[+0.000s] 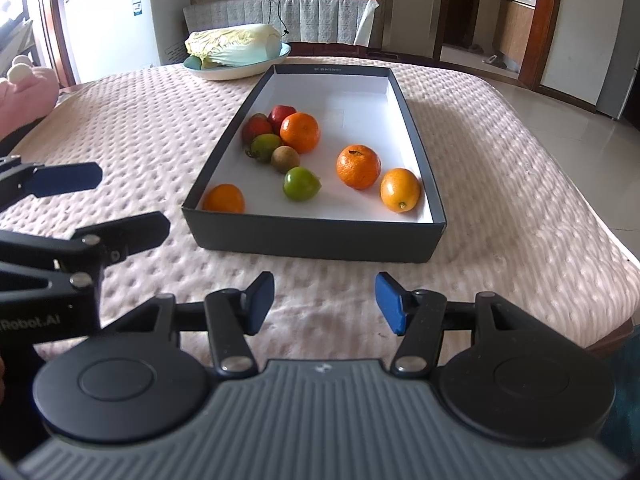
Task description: Organize fruits
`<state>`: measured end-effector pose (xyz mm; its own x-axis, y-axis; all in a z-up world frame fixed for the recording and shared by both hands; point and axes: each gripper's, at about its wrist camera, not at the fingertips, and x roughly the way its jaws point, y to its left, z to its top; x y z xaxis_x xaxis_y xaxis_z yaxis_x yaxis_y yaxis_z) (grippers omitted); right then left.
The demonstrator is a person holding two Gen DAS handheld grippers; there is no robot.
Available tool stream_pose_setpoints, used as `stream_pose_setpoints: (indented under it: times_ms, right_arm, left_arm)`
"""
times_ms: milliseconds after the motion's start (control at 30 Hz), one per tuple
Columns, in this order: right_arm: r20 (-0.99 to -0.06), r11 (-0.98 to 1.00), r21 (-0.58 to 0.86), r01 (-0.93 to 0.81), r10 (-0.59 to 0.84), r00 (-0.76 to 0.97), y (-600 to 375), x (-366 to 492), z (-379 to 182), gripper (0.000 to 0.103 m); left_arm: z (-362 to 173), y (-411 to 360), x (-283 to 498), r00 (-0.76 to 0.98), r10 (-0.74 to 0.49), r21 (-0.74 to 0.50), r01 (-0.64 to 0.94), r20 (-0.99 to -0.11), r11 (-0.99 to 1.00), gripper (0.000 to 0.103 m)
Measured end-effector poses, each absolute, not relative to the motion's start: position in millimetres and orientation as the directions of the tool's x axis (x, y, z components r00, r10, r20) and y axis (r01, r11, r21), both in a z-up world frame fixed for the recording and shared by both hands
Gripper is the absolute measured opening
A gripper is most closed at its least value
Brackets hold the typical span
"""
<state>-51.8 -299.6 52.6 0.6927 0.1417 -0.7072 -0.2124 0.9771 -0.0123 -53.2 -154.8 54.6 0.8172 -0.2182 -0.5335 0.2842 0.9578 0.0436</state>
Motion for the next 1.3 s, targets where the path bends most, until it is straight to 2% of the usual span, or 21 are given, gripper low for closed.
stream_pose_setpoints:
  times_ms: [1300]
  right_arm:
    - [-0.726, 0.972, -0.032, -0.232, 0.137, 0.674, -294.6, -51.2, 48.1, 0.061]
  left_arm:
    - [55.4, -154.4, -54.5, 0.814, -0.237, 0.035, 0.300, -0.530, 0.953, 0.082]
